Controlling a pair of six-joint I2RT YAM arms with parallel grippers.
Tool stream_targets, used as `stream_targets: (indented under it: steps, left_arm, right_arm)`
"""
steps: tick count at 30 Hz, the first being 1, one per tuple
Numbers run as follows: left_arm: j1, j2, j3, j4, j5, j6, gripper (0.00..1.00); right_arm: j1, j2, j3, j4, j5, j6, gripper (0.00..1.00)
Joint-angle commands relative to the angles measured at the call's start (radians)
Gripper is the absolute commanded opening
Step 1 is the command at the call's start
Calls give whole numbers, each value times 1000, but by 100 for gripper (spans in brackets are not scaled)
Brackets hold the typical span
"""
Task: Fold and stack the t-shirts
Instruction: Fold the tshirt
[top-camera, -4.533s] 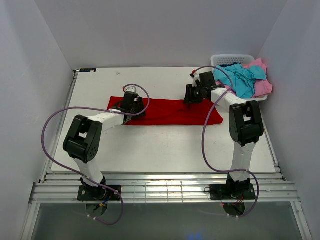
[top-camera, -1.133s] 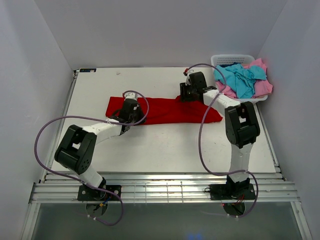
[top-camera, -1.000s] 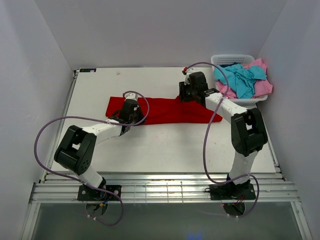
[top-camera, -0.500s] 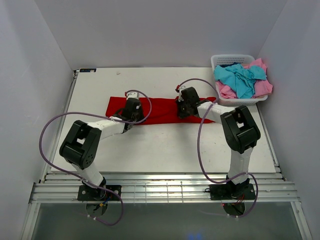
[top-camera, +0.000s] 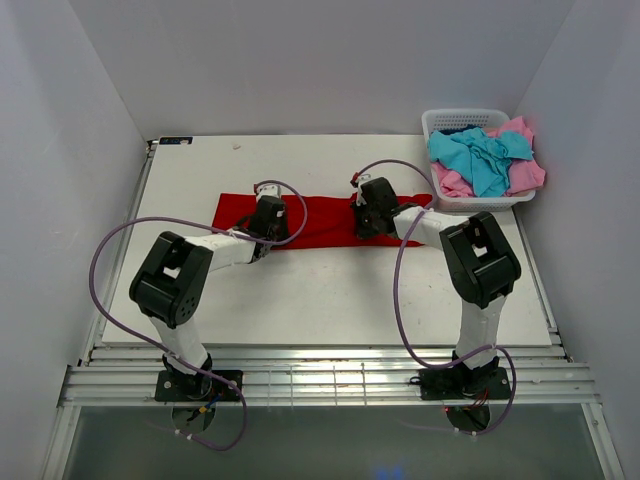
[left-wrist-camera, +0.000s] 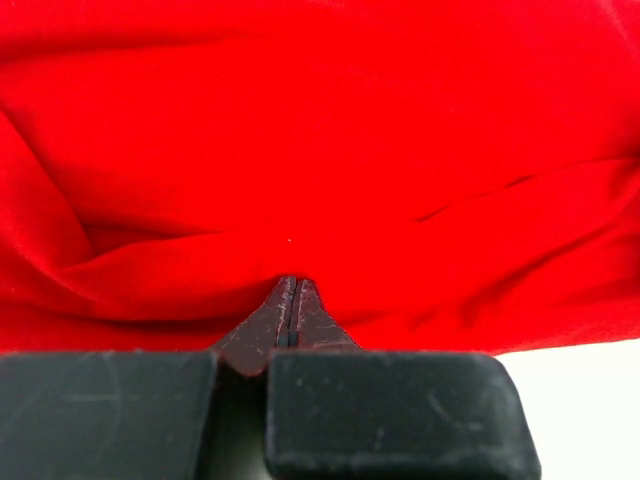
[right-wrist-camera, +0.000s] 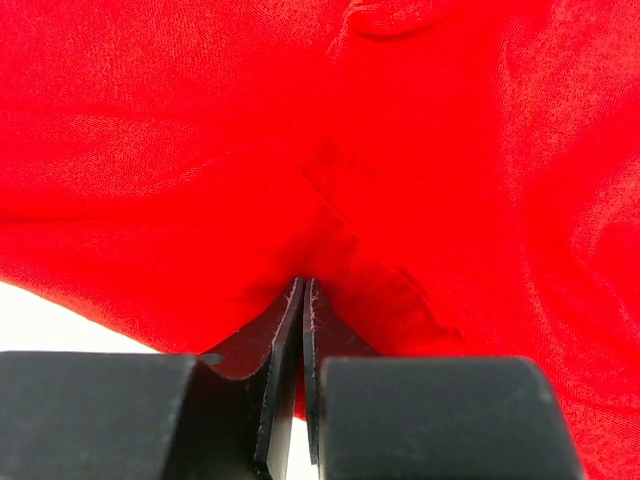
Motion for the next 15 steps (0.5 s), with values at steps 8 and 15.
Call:
stream_targets:
  steps: [8,15]
  left_arm:
    - [-3,5,15,54,-47,23,0]
    - [-2,52,48,67,-91,43,0]
  right_arm:
    - [13,-31,-52,-18,31,11,9]
    - [22,-46,-89,-32,40,15,9]
